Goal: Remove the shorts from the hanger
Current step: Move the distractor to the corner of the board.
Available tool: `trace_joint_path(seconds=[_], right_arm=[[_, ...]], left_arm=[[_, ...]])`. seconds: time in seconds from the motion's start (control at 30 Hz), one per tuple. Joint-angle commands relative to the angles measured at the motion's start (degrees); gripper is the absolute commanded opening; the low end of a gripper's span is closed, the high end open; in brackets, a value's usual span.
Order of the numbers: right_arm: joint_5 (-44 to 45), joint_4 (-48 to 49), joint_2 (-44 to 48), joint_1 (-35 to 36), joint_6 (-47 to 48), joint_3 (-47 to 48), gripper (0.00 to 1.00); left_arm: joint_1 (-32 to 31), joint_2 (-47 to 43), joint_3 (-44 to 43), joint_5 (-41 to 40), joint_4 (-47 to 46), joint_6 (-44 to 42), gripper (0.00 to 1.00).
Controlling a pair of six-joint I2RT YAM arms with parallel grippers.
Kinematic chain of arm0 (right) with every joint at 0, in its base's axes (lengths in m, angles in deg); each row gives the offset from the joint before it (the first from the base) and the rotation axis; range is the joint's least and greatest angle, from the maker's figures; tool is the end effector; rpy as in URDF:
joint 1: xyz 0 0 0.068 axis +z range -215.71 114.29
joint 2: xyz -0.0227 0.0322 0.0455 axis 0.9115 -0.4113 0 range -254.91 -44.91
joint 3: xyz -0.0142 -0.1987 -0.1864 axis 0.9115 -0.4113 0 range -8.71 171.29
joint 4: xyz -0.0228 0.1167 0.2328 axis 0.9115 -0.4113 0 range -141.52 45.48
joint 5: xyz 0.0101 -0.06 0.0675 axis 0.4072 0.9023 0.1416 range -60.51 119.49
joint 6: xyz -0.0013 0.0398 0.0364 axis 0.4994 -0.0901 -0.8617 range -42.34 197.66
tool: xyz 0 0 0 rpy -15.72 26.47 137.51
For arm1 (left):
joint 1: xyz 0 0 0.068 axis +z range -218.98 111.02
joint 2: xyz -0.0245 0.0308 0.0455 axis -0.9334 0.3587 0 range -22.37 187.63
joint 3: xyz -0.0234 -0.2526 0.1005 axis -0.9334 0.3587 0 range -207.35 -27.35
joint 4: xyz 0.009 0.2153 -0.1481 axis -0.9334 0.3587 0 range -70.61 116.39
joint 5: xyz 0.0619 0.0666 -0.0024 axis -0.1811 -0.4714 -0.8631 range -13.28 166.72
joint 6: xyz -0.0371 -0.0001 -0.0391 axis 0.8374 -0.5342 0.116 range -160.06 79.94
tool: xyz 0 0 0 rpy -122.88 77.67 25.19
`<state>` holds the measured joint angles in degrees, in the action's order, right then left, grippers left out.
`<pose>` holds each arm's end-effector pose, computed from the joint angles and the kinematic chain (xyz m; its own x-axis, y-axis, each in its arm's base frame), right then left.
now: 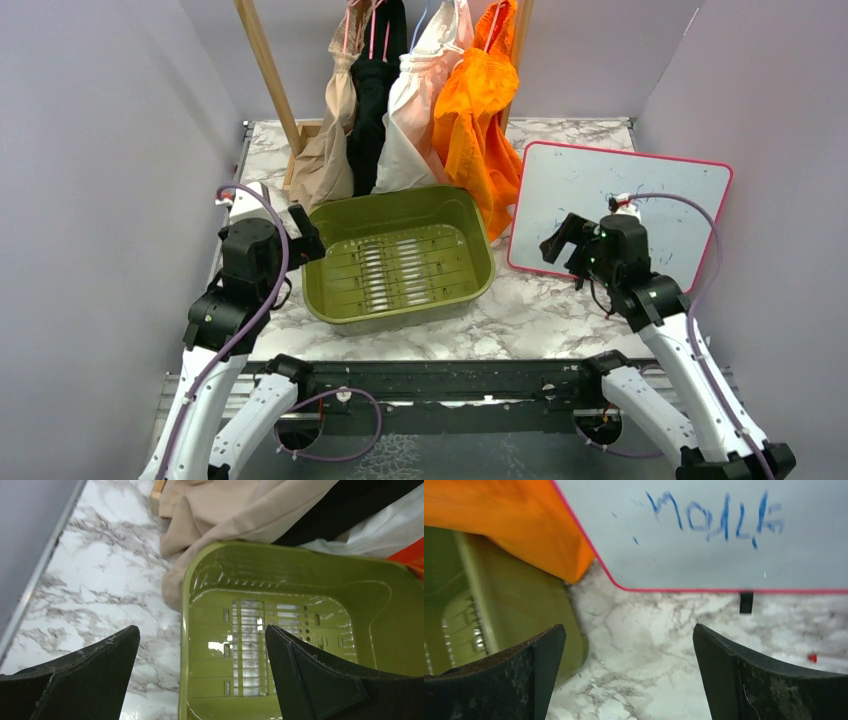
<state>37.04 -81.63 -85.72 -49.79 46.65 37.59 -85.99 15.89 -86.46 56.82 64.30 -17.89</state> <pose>0.1467 0.0371 0.3118 -0.5167 0.3837 -0.7654 0.1188 0.9175 0.3797 0.1167 -0.0230 0.3765 -0.3526 -0.2632 -0.8980 -0.1676 0.9619 -0.2161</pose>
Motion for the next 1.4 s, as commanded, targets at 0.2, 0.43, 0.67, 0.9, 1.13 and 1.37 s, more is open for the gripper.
trace_joint_path(seconds=[0.2, 0.43, 0.67, 0.9, 1.13, 1.37], right_arm=[[5.12, -3.75, -4.65, -1.9, -17.18, -9.26, 0.99], [14.71, -0.42, -12.71, -2.58, -21.38, -8.57, 0.99], [21.55, 4.04, -18.17, -8.53, -19.27, -9.02, 0.99], [18.57, 12.11, -17.46, -17.68, -15.87, -12.69, 0.99], [18.46, 20.41, -22.26, -19.52, -12.05, -14.8, 0.99], [2.68, 36.5, -30.4, -19.61, 1.38, -15.36, 0.99]], left_arm=[[-1.08, -7.76, 8.53, 4.25, 0.8, 8.23, 0.99], [-1.22, -9.64, 9.96, 7.43, 0.67, 8.63, 0.99], [-1.24, -11.29, 11.12, 10.77, 0.5, 8.6, 0.99], [-1.3, -11.92, 11.95, 11.16, 0.25, 8.89, 0.99], [-1.28, -12.17, 13.25, 11.57, -0.85, 9.15, 0.99], [-1.32, -13.29, 12.93, 11.75, -0.83, 8.86, 0.99]])
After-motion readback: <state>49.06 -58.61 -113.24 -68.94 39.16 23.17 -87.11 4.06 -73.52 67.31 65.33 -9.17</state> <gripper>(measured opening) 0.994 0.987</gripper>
